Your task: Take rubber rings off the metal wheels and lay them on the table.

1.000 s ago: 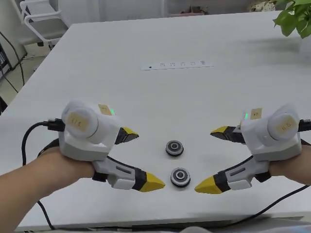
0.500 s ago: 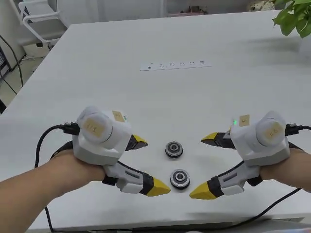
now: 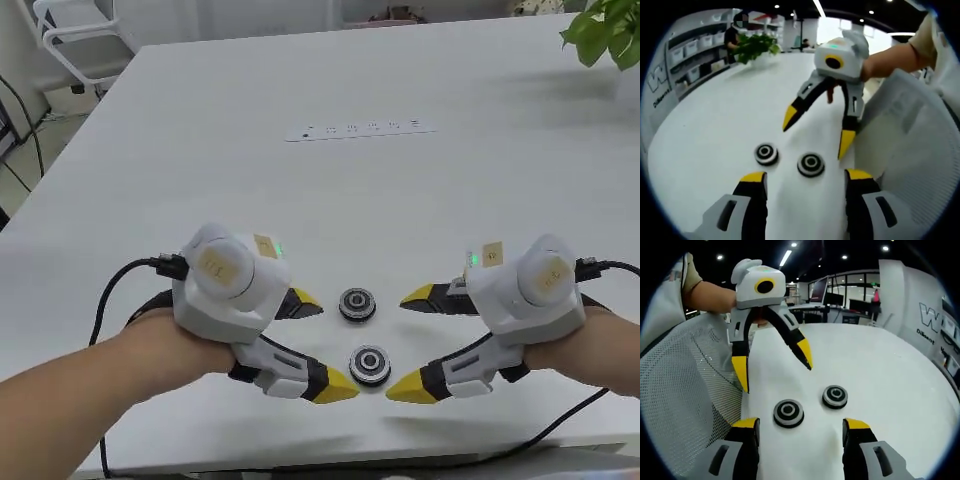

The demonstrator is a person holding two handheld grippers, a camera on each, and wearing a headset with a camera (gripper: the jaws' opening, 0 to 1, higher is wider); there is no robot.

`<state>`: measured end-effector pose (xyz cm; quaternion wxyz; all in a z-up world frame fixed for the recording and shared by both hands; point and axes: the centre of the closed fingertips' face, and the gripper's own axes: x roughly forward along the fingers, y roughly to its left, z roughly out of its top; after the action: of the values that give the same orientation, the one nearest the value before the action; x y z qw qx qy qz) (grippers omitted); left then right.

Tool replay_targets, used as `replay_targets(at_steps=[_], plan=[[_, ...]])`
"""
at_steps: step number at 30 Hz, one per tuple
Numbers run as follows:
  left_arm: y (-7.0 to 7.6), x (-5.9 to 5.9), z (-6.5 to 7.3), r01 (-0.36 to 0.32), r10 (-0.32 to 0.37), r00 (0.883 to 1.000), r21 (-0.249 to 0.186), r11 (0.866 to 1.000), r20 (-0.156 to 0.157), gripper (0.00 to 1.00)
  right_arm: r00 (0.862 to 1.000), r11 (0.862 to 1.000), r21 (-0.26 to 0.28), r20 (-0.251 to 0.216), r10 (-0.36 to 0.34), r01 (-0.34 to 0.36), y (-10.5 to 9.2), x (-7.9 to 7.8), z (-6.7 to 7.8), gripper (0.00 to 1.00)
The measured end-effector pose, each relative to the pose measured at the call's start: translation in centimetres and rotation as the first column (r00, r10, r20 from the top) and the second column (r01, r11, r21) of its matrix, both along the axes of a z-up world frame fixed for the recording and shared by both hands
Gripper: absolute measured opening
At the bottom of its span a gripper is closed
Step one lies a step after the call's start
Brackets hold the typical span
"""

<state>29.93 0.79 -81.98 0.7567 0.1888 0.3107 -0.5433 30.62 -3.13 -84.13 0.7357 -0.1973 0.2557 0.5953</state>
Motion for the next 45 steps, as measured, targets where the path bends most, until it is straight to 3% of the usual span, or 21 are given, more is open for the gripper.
replay_targets(at_steps=[26, 45], plan=[[-2.1, -0.5, -1.3, 0.047, -0.047, 0.998, -0.009, 0.999, -0.034, 0.36, 1.0, 1.0, 0.012, -0.016, 0.023, -0.023, 0.2, -0.4, -0.6, 0.49], [-2.7, -0.5, -2.2, 0.083, -0.082, 0.996, 0.021, 0.996, -0.02, 0.23, 0.998, 0.999, 0.016, -0.043, 0.034, -0.034, 0.2, -1.0, -1.2, 0.45]])
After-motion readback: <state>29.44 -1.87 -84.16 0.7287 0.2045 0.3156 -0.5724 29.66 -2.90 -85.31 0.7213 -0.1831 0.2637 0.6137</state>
